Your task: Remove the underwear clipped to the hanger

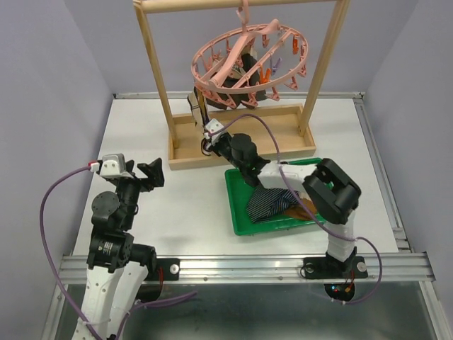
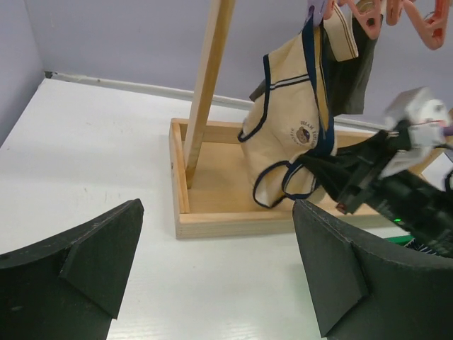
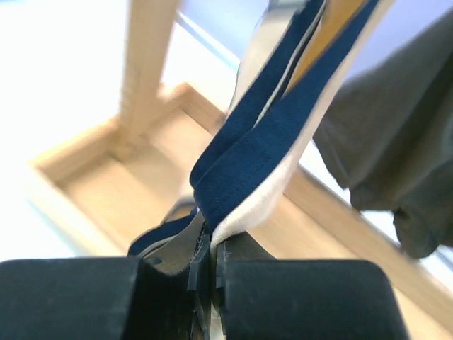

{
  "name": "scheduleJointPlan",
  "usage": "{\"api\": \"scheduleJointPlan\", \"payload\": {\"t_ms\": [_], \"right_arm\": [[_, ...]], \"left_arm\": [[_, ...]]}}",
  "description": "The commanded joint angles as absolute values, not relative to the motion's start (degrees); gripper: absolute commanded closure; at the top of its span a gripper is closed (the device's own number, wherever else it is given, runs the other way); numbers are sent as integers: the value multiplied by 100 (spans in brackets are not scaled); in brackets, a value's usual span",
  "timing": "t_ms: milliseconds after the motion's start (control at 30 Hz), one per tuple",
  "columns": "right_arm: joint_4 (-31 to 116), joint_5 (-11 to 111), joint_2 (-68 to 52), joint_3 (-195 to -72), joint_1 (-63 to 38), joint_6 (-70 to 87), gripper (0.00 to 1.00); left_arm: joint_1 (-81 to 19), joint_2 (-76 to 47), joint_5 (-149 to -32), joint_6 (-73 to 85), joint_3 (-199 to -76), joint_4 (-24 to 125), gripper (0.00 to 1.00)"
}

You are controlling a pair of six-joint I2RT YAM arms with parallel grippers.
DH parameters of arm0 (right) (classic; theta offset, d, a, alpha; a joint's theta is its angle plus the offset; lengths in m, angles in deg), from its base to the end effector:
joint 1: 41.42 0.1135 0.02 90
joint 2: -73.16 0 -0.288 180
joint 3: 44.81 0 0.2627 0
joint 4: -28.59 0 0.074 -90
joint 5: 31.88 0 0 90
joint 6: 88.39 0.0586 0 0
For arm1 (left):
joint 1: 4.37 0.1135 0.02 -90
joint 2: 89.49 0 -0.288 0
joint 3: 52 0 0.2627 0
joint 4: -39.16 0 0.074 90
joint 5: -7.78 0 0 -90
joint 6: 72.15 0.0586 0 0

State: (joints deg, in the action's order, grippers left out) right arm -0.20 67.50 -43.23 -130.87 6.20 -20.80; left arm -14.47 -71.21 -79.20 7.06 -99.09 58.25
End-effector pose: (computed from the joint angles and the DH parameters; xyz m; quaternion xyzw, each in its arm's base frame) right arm 0.3485 0.3677 0.2353 -0.3631 0.6176 0.0945 0.6912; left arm 0.1062 -0.0158 0.3528 -0.0240 0.6443 -0.1218 0.7546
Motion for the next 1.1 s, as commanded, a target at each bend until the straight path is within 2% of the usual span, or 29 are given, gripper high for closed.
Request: {"api": "scheduleJointPlan", "payload": {"t_ms": [0,133,367,700,1067], "right_arm": [[-147,5372,-3144,-12281,622,-1826,99],[390,5013,-2362,-11885,509,-1553,100],[1409,3316,-1157,-11383,148,-1096,99],[1894,2832,-226,-10961,-423,-832,99],[1973,2577,241,-10671,-696,-727,99]], "left_arm": [[-1439,-6981,-8152,572,-10203,5350,2],[-1447,-6910,-8590,344,-10176,5034,2],[-1447,-6262,-9241,-621,-10316,4024,3],[-1447,-4619,-9997,-1669,-11046,2846,8],[-1456,-2816,-11052,-2565,-11697,1652,12]]}}
